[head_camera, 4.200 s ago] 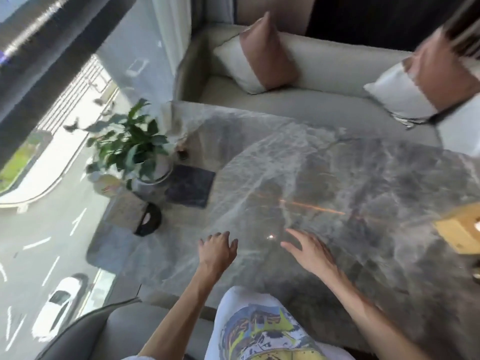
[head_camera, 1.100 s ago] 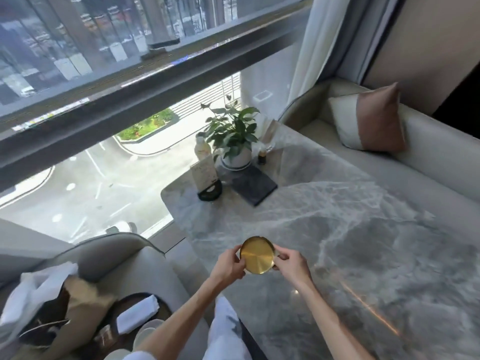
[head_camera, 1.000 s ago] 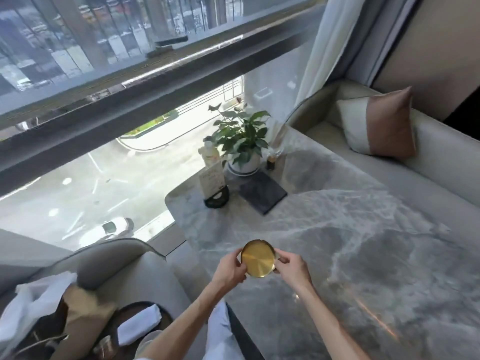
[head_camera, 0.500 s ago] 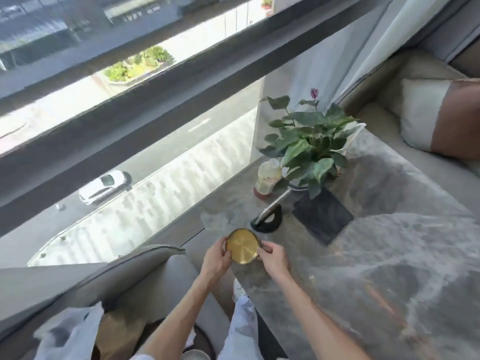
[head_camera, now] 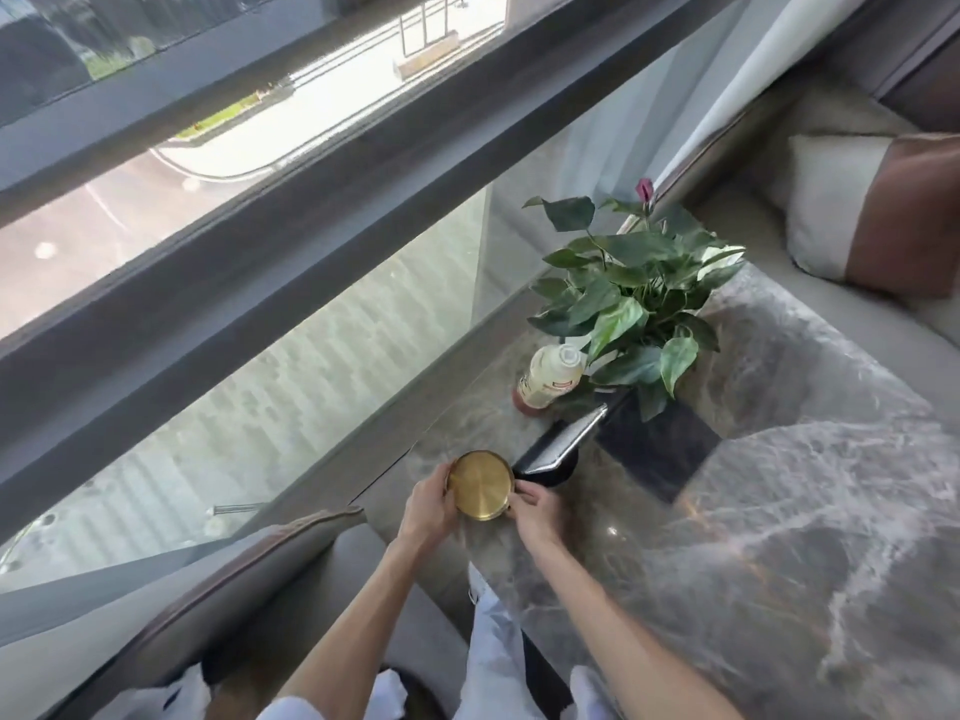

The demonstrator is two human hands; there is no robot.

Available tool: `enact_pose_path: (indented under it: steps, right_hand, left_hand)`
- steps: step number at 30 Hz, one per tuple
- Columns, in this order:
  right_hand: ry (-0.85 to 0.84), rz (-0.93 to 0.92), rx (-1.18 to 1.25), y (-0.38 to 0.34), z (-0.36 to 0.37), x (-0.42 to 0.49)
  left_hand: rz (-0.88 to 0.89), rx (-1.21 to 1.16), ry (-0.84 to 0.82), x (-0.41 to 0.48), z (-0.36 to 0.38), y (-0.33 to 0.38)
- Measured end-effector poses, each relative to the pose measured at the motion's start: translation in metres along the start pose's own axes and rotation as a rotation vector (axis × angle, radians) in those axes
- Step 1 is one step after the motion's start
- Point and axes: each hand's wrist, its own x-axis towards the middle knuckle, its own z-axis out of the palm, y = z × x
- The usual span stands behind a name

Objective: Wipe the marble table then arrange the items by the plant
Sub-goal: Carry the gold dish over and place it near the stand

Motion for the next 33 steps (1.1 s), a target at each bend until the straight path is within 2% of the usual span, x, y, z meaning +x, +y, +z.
enact_pose_path:
  steps: [7, 17, 24, 33]
  right_hand:
    - [0.010, -0.005, -0.090, 0.016, -0.006, -0.003]
    - [0.124, -0.003, -0.266, 0.062, -0.117, 0.015]
    - [0.246, -0.019, -0.321, 0.015, -0.152, 0.017]
    - [0.243, -0.012, -0.313, 0.018, -0.160, 0.037]
  left_hand:
    - [0.017, -0.002, -0.026, -0.013, 0.002, -0.002]
    - [-0.029, -0.156, -0.221, -0.067, 0.079, 0.066]
    - [0.024, -0.205, -0.188, -0.046, 0.111, 0.112]
    - [-0.014, -0.143, -0.160, -0.042, 0.130, 0.119]
